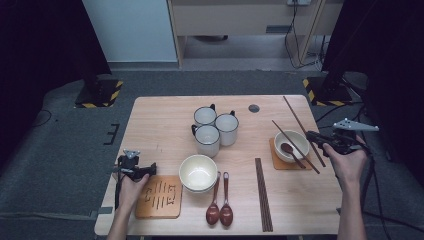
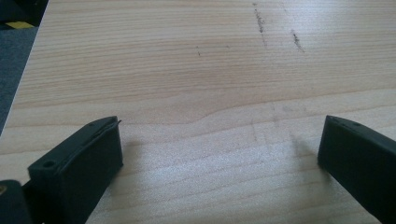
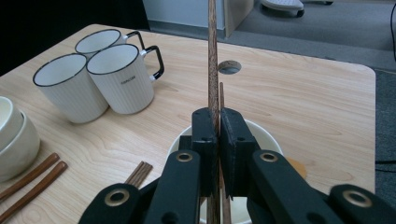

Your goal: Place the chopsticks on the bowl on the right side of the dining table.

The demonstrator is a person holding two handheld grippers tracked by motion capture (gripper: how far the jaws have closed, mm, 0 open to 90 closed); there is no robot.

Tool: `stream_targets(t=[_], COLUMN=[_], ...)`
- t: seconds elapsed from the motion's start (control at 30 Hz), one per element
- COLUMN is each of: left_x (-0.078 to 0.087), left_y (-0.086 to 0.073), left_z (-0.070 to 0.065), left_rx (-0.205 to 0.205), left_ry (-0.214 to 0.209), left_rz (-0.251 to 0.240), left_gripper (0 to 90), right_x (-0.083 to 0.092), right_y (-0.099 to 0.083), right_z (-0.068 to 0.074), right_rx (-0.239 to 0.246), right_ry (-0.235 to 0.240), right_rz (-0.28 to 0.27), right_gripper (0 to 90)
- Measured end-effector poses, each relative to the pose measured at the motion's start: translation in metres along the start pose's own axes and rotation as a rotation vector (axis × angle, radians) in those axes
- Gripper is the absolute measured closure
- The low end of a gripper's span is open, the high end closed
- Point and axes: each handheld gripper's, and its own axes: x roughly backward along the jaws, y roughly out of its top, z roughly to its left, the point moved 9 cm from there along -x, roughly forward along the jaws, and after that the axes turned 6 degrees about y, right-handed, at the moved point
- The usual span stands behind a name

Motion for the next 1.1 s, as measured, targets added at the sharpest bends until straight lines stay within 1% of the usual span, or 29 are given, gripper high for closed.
stream_targets(t=[0.17, 0.37, 0.4, 0.77, 1.1], left_x=[0.0, 0.0, 0.0, 0.0, 0.0], left_y=[0.0, 0.0, 0.0, 0.0, 0.0], left_z=[0.0, 0.0, 0.0, 0.0, 0.0], left_rx=[0.0, 0.0, 0.0, 0.0, 0.0], left_ry=[0.0, 0.0, 0.0, 0.0, 0.0], left_rz=[0.0, 0.0, 0.0, 0.0, 0.0], left_gripper=[0.0, 0.0, 0.0, 0.0, 0.0], right_x=[-0.005, -0.009, -0.009, -0.016, -0.024], right_y=[-0.004, -0.01, -0.01, -0.02, -0.034], right_z=[-0.008, -0.019, -0.019, -0.027, -0.032], right_rx=[-0.009, -0.007, -0.014, -0.028, -0.039], right_ry=[-0.002, -0.006, -0.006, -0.009, -0.016], right_rz=[0.013, 0.031, 0.029, 0.049, 0.095], right_gripper=[85.2, 85.2, 85.2, 85.2, 85.2])
